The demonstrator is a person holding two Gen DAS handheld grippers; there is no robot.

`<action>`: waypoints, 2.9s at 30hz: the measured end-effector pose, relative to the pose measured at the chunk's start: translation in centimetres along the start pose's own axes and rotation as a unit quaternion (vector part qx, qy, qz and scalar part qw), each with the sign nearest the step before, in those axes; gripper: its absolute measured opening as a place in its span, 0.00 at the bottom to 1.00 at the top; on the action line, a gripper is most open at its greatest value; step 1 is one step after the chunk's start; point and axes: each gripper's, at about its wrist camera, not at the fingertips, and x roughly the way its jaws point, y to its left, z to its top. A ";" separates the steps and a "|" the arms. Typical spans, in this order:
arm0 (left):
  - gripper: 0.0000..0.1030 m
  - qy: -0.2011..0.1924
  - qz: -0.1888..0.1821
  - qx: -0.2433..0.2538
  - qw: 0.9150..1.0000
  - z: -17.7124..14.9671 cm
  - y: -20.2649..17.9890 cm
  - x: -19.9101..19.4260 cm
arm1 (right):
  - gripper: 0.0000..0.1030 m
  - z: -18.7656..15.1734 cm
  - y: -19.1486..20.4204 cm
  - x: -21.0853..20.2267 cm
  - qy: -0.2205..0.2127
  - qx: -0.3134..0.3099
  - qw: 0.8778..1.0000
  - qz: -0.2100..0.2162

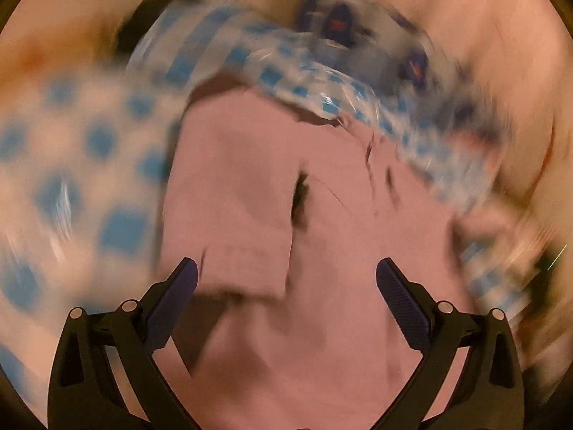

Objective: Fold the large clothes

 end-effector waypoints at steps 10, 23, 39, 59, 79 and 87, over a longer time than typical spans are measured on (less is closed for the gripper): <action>0.94 0.009 -0.067 -0.228 0.971 -0.6 6.5 6.5 | 0.90 -5.1 1.6 4.5 0.063 -0.011 0.998 -0.012; 0.02 -0.067 -0.015 -0.193 0.979 5.7 5.0 3.4 | 0.90 -6.1 -2.6 3.1 0.038 0.047 0.998 0.004; 0.05 -0.195 0.451 0.133 0.861 27.4 8.1 -3.8 | 0.93 -6.6 -3.5 3.3 0.044 0.058 0.997 0.015; 0.29 -0.047 0.209 -0.193 0.958 24.1 22.1 6.4 | 0.93 -6.5 -3.8 0.6 0.025 0.075 0.996 0.030; 0.76 -0.050 0.032 -0.026 0.998 9.7 -5.1 11.7 | 0.93 5.8 -29.5 -23.9 -0.319 0.342 0.883 -0.044; 0.78 -0.018 0.031 0.067 0.997 4.4 -12.5 14.7 | 0.92 7.9 -31.5 -22.8 -0.312 0.331 0.881 -0.128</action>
